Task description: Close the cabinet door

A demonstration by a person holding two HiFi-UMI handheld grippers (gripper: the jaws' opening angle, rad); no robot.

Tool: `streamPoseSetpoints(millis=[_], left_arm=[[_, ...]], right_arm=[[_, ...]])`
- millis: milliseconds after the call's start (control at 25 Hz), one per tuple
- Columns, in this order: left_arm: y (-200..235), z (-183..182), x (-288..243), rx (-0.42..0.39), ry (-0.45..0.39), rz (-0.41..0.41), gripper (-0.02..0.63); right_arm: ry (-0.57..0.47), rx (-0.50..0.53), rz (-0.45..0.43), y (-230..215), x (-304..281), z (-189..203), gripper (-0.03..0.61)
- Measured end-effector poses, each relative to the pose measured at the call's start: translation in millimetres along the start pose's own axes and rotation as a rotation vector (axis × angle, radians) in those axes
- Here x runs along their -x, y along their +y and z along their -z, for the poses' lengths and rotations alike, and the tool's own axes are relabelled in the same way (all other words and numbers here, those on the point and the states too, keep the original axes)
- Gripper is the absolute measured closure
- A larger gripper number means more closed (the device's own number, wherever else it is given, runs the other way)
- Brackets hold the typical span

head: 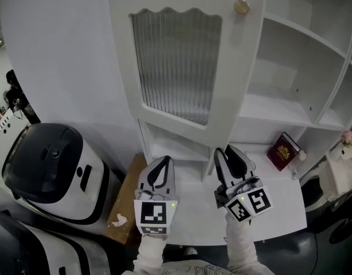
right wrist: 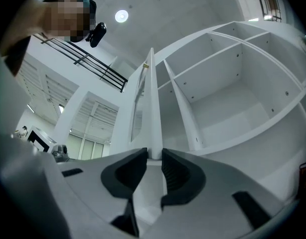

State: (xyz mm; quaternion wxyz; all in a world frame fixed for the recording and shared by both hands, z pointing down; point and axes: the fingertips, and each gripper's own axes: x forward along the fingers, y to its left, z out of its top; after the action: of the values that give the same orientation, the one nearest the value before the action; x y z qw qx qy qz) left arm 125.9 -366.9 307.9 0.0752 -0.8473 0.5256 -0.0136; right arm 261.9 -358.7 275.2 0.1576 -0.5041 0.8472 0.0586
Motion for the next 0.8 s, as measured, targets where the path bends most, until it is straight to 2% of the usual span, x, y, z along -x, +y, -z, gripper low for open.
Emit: streamPoseSetpoints(millis=[560, 800], left_arm=[[1, -3, -13, -0.018, 0.001, -0.055, 0.609], [0, 0, -21, -0.023, 0.008, -0.058, 0.609]], right_arm=[[-0.008, -0.027, -0.047, -19, -13, 5, 0.486], [-0.013, -0.034, -0.037, -29, -20, 7, 0.483]])
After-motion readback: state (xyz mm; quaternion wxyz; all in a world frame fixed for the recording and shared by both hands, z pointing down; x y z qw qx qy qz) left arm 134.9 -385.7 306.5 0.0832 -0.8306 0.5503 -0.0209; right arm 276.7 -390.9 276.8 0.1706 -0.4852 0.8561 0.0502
